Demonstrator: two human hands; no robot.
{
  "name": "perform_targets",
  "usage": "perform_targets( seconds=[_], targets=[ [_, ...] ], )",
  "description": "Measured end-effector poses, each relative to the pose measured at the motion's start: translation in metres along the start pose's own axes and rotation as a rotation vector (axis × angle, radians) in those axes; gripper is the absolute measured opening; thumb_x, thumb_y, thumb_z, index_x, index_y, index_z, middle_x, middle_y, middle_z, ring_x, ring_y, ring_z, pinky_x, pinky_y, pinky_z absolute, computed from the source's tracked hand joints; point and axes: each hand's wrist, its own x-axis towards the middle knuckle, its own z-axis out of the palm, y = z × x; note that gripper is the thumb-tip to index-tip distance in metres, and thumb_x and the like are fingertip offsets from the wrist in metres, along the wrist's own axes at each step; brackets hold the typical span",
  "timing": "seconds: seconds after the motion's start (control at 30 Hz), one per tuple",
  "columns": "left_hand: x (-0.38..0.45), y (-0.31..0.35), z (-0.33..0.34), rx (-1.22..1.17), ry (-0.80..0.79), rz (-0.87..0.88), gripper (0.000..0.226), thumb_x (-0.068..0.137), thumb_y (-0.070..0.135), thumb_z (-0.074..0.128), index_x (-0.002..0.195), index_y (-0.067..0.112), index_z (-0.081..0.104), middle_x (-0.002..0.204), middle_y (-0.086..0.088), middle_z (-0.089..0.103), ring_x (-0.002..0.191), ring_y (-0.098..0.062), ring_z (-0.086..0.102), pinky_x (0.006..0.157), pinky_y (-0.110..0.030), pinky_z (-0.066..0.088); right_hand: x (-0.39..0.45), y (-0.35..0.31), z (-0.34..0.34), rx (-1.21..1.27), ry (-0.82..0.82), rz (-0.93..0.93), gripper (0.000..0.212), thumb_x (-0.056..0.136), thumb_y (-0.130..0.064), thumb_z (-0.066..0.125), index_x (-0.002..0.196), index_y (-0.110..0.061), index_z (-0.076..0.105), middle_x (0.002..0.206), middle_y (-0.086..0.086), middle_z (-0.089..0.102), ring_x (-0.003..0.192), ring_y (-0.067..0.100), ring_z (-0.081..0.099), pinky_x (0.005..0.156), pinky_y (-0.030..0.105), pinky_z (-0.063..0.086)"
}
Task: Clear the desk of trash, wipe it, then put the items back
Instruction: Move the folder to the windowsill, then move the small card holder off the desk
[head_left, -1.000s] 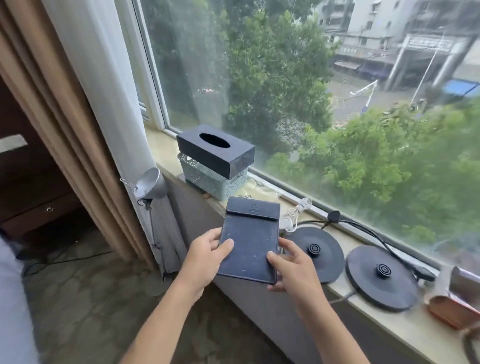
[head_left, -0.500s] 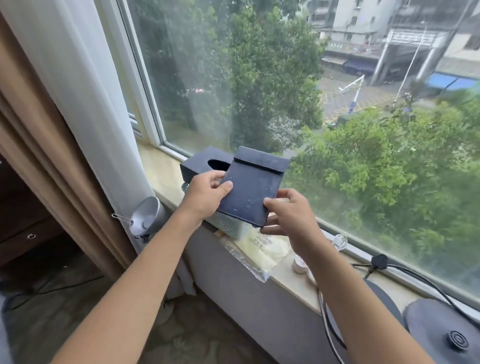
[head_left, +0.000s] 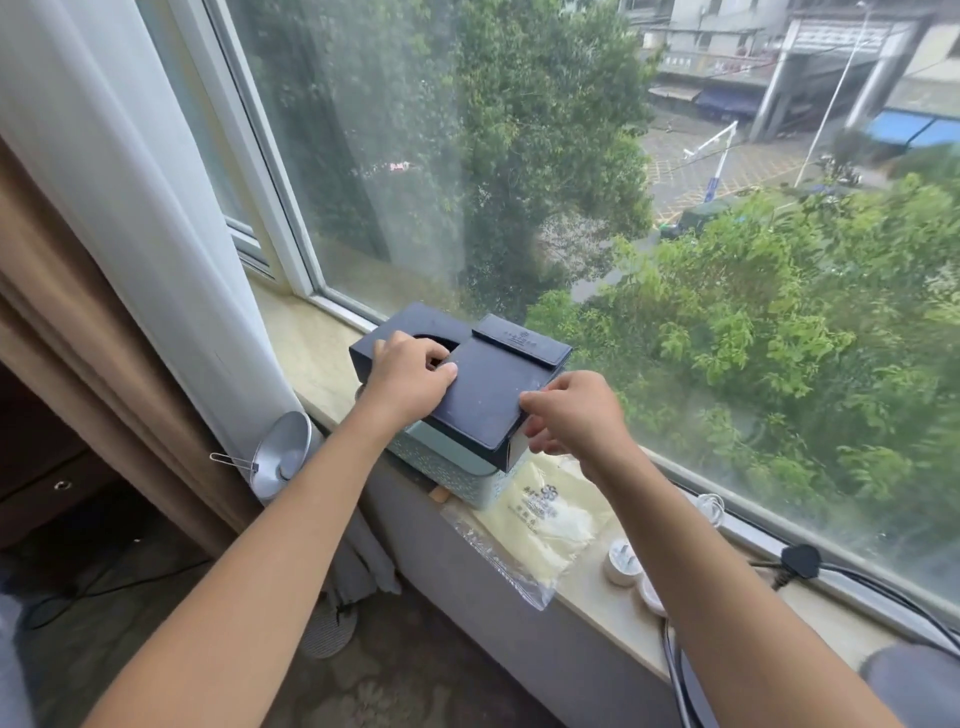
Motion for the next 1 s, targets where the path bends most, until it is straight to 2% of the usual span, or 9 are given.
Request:
perform_targets(
  seconds=[0.1, 0.2, 0.33, 0.4, 0.47, 0.57, 0.8, 0.9, 1.0],
  targets=[
    [-0.015, 0.004, -0.001, -0.064, 0.115, 0.004, 0.029, 0.095, 0.032, 0.064, 0.122, 0.022, 0.07, 0.128, -0.006, 0.052, 0.132, -0.028, 0.035, 0.11, -0.035, 0.032, -0.005, 0.008, -0.005, 0.046, 0.018, 0.002, 0.013, 0.09, -0.017, 0.064, 0.089, -0.005, 0.066, 0.072, 0.011, 0.074, 0.055, 0.022, 0.067, 0.051, 0.031, 0.054],
    [-0.046, 0.022, -0.001, -0.109, 0.227, 0.221, 0.032, 0.096, 0.023, 0.063, 0.126, 0.013, 0.066, 0.128, -0.005, 0.058, 0.128, -0.028, 0.044, 0.11, -0.031, 0.034, -0.019, 0.025, -0.015, -0.06, 0.148, -0.12, 0.013, 0.087, -0.027, 0.064, 0.092, -0.017, 0.069, 0.085, -0.001, 0.076, 0.08, 0.018, 0.072, 0.079, 0.044, 0.062],
    [-0.096, 0.058, 0.021, -0.059, 0.148, 0.546, 0.052, 0.097, 0.032, 0.057, 0.144, 0.01, 0.054, 0.147, -0.004, 0.056, 0.141, -0.022, 0.044, 0.118, -0.039, 0.036, -0.063, 0.056, -0.036, -0.294, 0.25, -0.345, 0.041, 0.094, -0.028, 0.067, 0.133, -0.02, 0.063, 0.133, -0.003, 0.064, 0.13, 0.015, 0.054, 0.111, 0.036, 0.042],
    [-0.12, 0.076, 0.039, 0.008, 0.085, 0.662, 0.065, 0.094, 0.041, 0.052, 0.152, 0.012, 0.047, 0.158, -0.004, 0.045, 0.151, -0.023, 0.033, 0.125, -0.044, 0.027, -0.089, 0.08, -0.048, -0.388, 0.366, -0.423, 0.05, 0.094, -0.029, 0.067, 0.142, -0.019, 0.058, 0.148, 0.001, 0.055, 0.147, 0.023, 0.035, 0.122, 0.042, 0.029],
    [-0.145, 0.093, 0.062, 0.068, 0.026, 0.764, 0.072, 0.093, 0.047, 0.047, 0.157, 0.015, 0.04, 0.165, -0.004, 0.036, 0.156, -0.023, 0.023, 0.127, -0.049, 0.02, -0.121, 0.107, -0.062, -0.477, 0.514, -0.426, 0.055, 0.092, -0.034, 0.064, 0.144, -0.02, 0.056, 0.154, 0.005, 0.049, 0.153, 0.031, 0.023, 0.124, 0.052, 0.023],
    [-0.187, 0.123, 0.094, 0.048, -0.043, 0.894, 0.076, 0.091, 0.052, 0.044, 0.157, 0.017, 0.039, 0.167, -0.003, 0.032, 0.158, -0.025, 0.019, 0.128, -0.05, 0.016, -0.177, 0.148, -0.092, -0.6, 0.691, -0.351, 0.057, 0.091, -0.038, 0.064, 0.145, -0.023, 0.055, 0.157, 0.005, 0.045, 0.155, 0.032, 0.018, 0.123, 0.057, 0.019],
    [-0.313, 0.198, 0.157, -0.121, -0.279, 1.116, 0.078, 0.094, 0.058, 0.043, 0.161, 0.019, 0.032, 0.169, 0.002, 0.025, 0.159, -0.016, 0.01, 0.127, -0.05, 0.018, -0.317, 0.227, -0.151, -0.686, 1.002, -0.009, 0.059, 0.089, -0.044, 0.058, 0.145, -0.025, 0.056, 0.157, 0.002, 0.045, 0.153, 0.032, 0.022, 0.124, 0.06, 0.016],
    [-0.372, 0.228, 0.187, -0.125, -0.374, 1.222, 0.079, 0.096, 0.06, 0.042, 0.162, 0.021, 0.029, 0.171, 0.004, 0.021, 0.159, -0.015, 0.007, 0.128, -0.049, 0.017, -0.377, 0.256, -0.168, -0.644, 1.095, 0.142, 0.061, 0.091, -0.046, 0.059, 0.149, -0.028, 0.05, 0.16, 0.0, 0.041, 0.156, 0.029, 0.014, 0.127, 0.054, 0.007],
    [-0.439, 0.261, 0.211, -0.181, -0.475, 1.292, 0.077, 0.096, 0.059, 0.041, 0.162, 0.023, 0.028, 0.17, 0.006, 0.021, 0.159, -0.01, 0.006, 0.129, -0.045, 0.014, -0.439, 0.286, -0.187, -0.627, 1.189, 0.245, 0.06, 0.094, -0.042, 0.06, 0.151, -0.028, 0.047, 0.161, -0.001, 0.039, 0.157, 0.027, 0.013, 0.128, 0.053, 0.004]
  ],
)
